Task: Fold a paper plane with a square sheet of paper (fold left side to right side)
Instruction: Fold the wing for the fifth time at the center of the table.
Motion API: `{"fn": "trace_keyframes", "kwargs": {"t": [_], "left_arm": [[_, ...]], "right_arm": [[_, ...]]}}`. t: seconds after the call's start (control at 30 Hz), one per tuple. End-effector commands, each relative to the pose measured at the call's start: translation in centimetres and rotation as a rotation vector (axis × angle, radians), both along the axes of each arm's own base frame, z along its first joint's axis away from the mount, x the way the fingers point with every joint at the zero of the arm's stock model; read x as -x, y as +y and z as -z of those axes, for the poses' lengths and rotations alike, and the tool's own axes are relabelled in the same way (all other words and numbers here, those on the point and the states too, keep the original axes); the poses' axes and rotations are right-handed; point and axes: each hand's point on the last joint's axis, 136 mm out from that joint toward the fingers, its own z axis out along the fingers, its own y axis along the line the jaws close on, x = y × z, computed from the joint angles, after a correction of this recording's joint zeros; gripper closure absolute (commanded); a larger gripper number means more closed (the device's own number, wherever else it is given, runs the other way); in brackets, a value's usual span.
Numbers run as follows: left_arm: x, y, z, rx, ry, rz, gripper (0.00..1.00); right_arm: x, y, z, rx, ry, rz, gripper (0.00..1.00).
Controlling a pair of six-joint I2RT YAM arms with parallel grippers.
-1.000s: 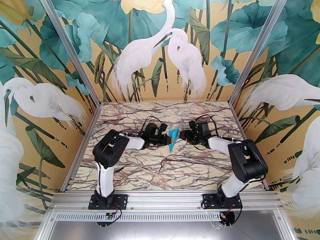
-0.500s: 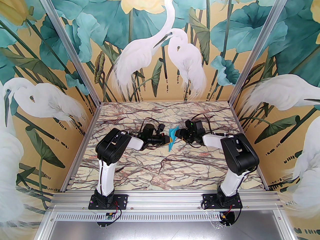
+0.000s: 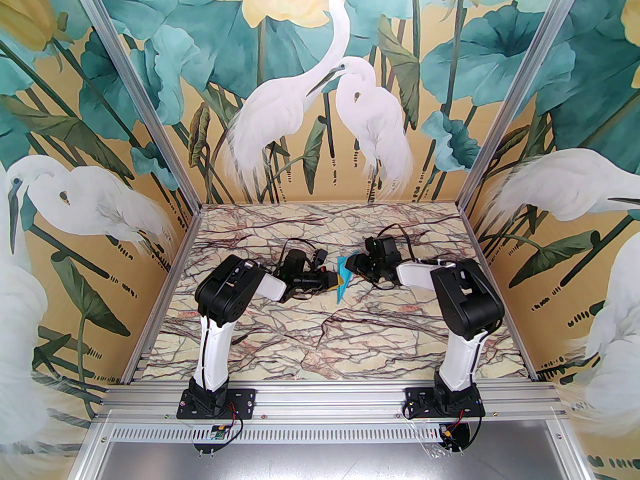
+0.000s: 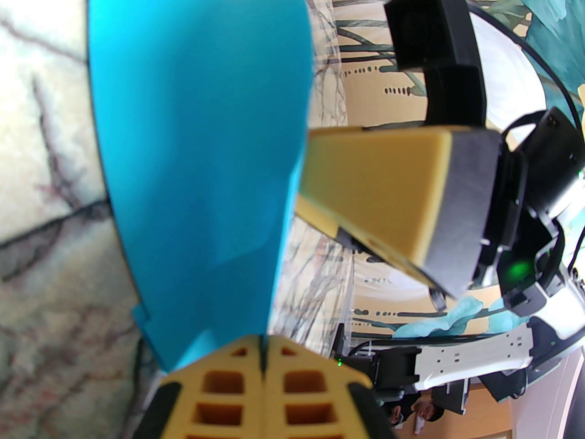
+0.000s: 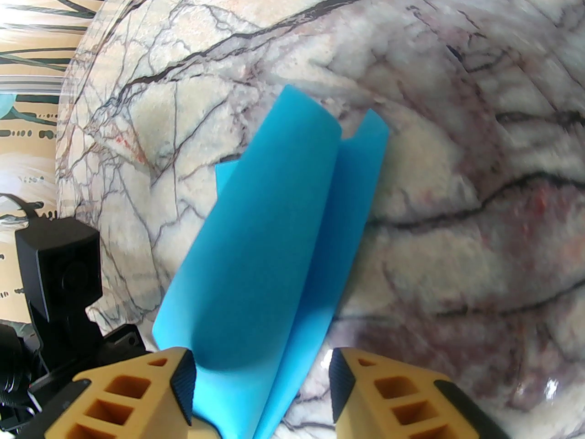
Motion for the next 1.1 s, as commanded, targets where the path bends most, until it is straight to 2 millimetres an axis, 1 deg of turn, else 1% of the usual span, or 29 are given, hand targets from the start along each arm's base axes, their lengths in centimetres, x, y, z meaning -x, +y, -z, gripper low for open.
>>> {"fn": "trace_keyframes", "kwargs": {"t": [0.0, 0.2, 0.23, 0.3, 0.47, 0.57, 0.67, 0.77, 0.87, 1.07], "left_arm": [[0.1, 0.4, 1.2, -0.003, 0.02, 0.0, 1.0], [0.0, 0.4, 1.4, -0.006, 0.022, -0.007, 1.0], [0.0, 0.4, 1.4, -0.009, 0.025, -0.008, 0.98], [0.0, 0.4, 1.5, -0.012, 0.026, -0.01, 0.93], [0.0, 0.7, 1.5, -0.024, 0.017, -0.022, 0.81], [-0.1, 1.1, 1.0, -0.032, 0.001, -0.035, 0.73], [-0.2, 1.6, 0.4, -0.026, -0.005, -0.047, 0.62], [-0.6, 2.3, -0.1, -0.021, -0.008, -0.066, 0.55], [-1.2, 2.8, -0.5, -0.018, -0.014, -0.084, 0.53], [-2.4, 2.3, -0.5, -0.018, -0.008, -0.079, 0.53]], "right_arm": [[0.1, 0.2, 1.2, 0.035, 0.049, 0.007, 0.5], [0.9, 0.2, 2.9, 0.068, 0.112, 0.009, 0.54], [1.0, 0.2, 3.2, 0.079, 0.124, 0.011, 0.55], [1.3, 0.0, 3.7, 0.099, 0.147, 0.013, 0.55], [1.6, -0.3, 4.3, 0.116, 0.167, 0.013, 0.56], [1.8, -0.3, 4.6, 0.118, 0.177, 0.011, 0.56], [1.7, -0.3, 4.7, 0.118, 0.176, 0.011, 0.56], [1.6, -0.2, 4.7, 0.113, 0.175, 0.008, 0.56], [1.6, -0.1, 4.7, 0.112, 0.176, 0.007, 0.56], [1.6, -0.2, 4.8, 0.116, 0.178, 0.006, 0.56]]}}
